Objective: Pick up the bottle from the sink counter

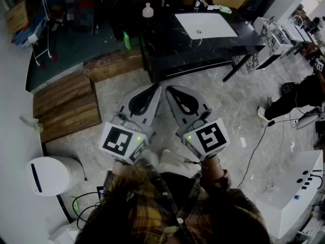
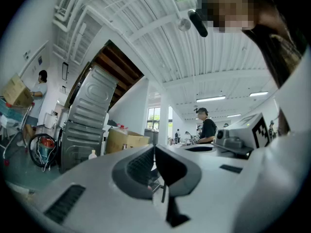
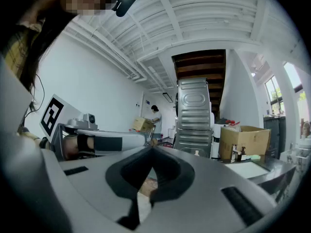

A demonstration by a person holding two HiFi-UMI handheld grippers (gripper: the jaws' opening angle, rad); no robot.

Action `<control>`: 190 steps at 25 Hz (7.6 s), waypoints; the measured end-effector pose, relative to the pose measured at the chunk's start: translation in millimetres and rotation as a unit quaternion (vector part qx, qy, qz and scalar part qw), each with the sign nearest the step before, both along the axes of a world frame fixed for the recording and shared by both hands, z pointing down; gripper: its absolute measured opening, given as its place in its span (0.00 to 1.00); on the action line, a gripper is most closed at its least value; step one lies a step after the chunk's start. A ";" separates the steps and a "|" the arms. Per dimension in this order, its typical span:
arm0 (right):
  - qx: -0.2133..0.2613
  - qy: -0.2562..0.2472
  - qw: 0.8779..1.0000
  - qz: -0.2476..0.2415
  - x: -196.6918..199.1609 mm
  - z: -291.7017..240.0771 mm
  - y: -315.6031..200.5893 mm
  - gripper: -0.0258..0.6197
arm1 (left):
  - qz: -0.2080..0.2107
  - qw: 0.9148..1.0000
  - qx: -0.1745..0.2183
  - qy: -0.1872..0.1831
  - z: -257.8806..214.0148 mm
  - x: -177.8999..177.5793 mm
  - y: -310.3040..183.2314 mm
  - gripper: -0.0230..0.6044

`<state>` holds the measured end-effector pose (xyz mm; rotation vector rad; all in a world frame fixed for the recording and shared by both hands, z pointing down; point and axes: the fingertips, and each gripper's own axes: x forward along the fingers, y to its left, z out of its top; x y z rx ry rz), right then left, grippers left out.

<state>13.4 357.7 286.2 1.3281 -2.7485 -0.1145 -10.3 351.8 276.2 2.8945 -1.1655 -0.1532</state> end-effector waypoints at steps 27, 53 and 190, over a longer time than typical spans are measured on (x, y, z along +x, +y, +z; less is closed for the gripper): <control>-0.010 -0.043 0.998 -0.042 39.1 15.4 22.0 0.07 | -0.079 0.997 0.012 -0.007 5.6 10.5 23.1 0.07; -0.015 -0.008 0.999 0.051 -31.8 26.2 -217.8 0.07 | 0.002 1.000 0.019 -0.009 4.3 -65.0 -223.5 0.07; -0.120 0.007 0.992 -0.037 -31.9 190.2 -718.6 0.33 | -0.126 0.982 -0.133 -0.039 174.4 -38.4 -653.0 0.07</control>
